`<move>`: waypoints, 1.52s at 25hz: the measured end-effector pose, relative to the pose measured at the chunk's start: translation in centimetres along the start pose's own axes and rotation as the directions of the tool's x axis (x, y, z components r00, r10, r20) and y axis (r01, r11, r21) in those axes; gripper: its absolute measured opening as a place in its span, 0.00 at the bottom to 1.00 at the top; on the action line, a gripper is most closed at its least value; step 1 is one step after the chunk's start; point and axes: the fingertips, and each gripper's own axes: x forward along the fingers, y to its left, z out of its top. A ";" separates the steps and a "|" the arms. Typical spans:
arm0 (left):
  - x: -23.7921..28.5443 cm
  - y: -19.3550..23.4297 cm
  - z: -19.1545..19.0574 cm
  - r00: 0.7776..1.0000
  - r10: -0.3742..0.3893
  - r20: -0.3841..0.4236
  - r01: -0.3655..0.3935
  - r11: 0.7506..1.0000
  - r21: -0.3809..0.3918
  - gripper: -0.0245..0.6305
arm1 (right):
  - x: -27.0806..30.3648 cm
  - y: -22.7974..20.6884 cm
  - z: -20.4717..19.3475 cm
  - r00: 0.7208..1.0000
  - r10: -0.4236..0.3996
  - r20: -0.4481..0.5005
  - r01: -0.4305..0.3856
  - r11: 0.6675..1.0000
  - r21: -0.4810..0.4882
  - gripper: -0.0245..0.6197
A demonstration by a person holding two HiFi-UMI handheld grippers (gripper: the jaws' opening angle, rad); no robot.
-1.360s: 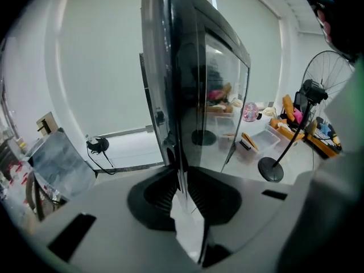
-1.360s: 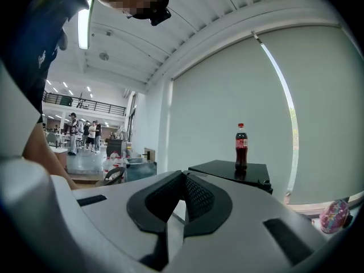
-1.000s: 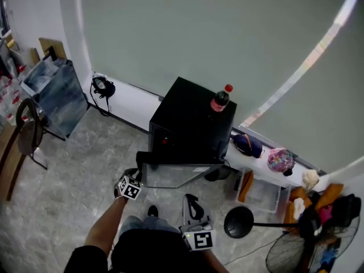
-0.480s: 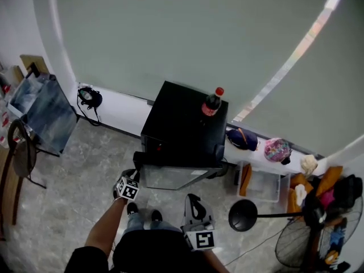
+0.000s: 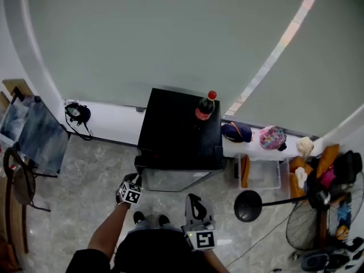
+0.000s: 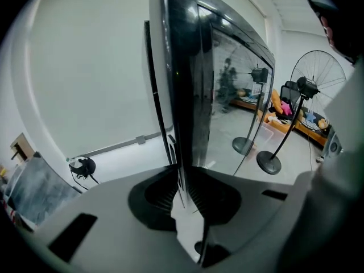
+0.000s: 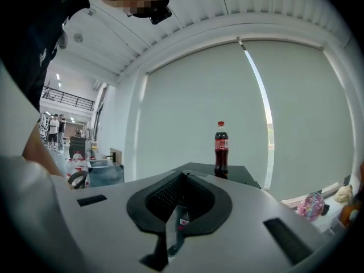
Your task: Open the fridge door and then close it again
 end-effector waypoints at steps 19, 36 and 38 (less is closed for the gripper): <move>1.6 1.5 1.3 0.999 -0.034 -0.026 0.036 0.997 0.067 0.12 | 0.6 -1.7 -0.2 0.988 -0.152 -0.011 0.152 0.988 0.001 0.05; -16.9 0.2 11.0 0.888 -0.007 0.460 0.063 0.992 -0.108 0.05 | -0.9 -4.2 -1.6 0.978 -0.208 0.001 0.207 0.977 0.044 0.05; -19.5 -0.3 12.6 0.862 -0.004 0.507 0.059 0.994 -0.093 0.05 | -1.0 -4.3 -1.2 0.977 -0.213 0.003 0.213 0.976 0.046 0.05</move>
